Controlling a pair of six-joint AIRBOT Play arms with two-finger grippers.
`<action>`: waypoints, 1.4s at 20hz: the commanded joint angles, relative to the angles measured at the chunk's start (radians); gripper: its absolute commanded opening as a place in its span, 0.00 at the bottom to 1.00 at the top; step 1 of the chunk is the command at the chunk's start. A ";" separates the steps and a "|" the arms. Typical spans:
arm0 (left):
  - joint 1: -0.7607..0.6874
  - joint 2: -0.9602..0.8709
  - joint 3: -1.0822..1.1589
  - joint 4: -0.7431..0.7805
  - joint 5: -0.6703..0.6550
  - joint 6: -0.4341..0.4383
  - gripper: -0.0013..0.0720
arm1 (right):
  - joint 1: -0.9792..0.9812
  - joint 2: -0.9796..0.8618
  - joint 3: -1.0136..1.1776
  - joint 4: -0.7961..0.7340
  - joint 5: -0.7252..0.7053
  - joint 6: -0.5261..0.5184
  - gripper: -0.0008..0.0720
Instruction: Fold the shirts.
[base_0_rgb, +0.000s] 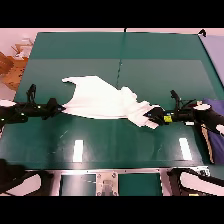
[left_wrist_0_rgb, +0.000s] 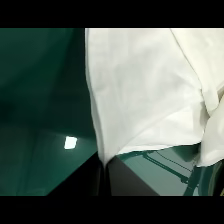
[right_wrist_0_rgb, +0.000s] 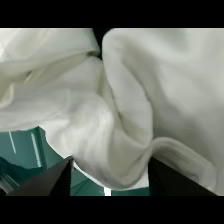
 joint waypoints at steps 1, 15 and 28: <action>0.001 0.001 0.001 0.012 -0.026 0.006 0.05 | 0.049 0.000 0.032 0.047 -0.068 -0.004 0.32; 0.001 0.214 0.617 0.003 -0.239 -0.057 0.05 | -0.097 0.214 0.721 0.066 0.204 0.263 0.04; 0.001 0.308 1.430 0.245 -0.252 -0.156 0.05 | -0.526 0.583 1.144 0.014 0.067 0.394 0.04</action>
